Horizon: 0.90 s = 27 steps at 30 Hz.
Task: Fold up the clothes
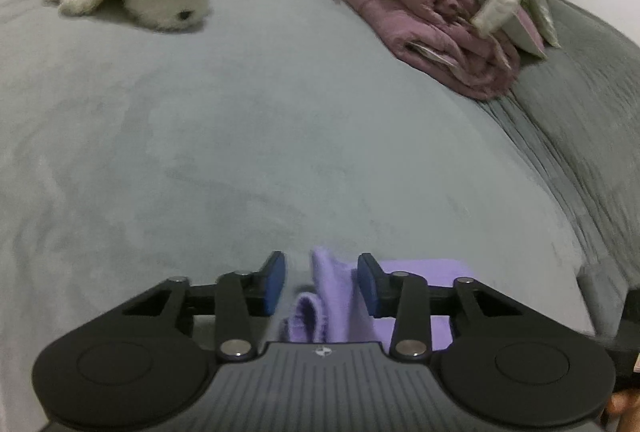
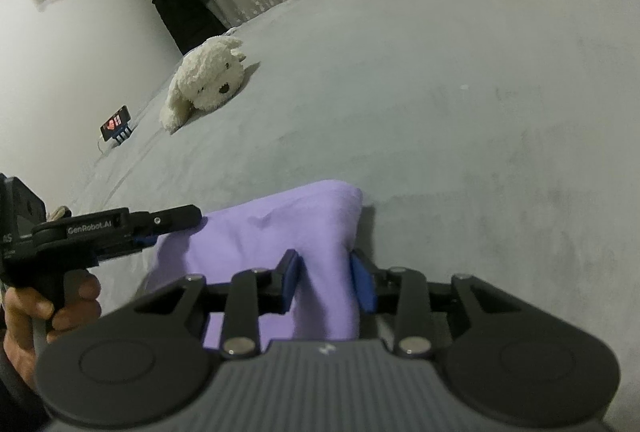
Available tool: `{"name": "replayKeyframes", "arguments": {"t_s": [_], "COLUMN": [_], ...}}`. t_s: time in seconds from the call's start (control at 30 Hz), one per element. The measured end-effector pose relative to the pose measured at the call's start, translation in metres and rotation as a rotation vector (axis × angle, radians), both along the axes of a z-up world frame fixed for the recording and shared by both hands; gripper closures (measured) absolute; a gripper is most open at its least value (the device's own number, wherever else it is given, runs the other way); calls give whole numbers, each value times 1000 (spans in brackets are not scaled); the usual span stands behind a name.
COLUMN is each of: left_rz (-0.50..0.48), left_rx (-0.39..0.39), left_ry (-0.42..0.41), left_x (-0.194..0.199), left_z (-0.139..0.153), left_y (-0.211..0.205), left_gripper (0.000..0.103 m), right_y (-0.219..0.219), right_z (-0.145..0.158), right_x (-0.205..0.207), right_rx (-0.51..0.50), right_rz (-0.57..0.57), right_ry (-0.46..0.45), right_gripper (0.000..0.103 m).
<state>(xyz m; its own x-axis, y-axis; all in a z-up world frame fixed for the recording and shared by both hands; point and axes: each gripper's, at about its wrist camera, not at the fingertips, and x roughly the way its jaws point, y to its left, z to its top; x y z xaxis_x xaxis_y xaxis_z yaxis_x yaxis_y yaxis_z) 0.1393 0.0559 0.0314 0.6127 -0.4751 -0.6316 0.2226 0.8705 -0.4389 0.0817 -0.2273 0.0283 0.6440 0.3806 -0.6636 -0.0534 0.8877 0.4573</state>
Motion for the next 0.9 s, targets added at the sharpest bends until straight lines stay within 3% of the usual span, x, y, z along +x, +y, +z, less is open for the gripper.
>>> {"name": "replayKeyframes", "arguments": {"t_s": [0.07, 0.33, 0.43, 0.57, 0.7, 0.9], "left_rz": [-8, -18, -29, -16, -24, -54], "left_rx": [38, 46, 52, 11, 4, 36], "left_ry": [-37, -138, -126, -42, -67, -119], "left_x": [-4, -10, -6, 4, 2, -3], "left_z": [3, 12, 10, 2, 3, 9], "left_y": [-6, -8, -9, -1, 0, -5], "left_gripper": [92, 96, 96, 89, 89, 99], "right_y": [2, 4, 4, 4, 4, 6], "right_z": [1, 0, 0, 0, 0, -1], "right_x": [0, -3, -3, -3, -2, -1], "right_rx": [-12, -20, -26, -20, -17, -20], "right_rz": [3, -3, -1, -2, -3, -3], "right_ry": [-7, -16, -20, -14, -14, -15], "right_gripper": [72, 72, 73, 73, 73, 73]}}
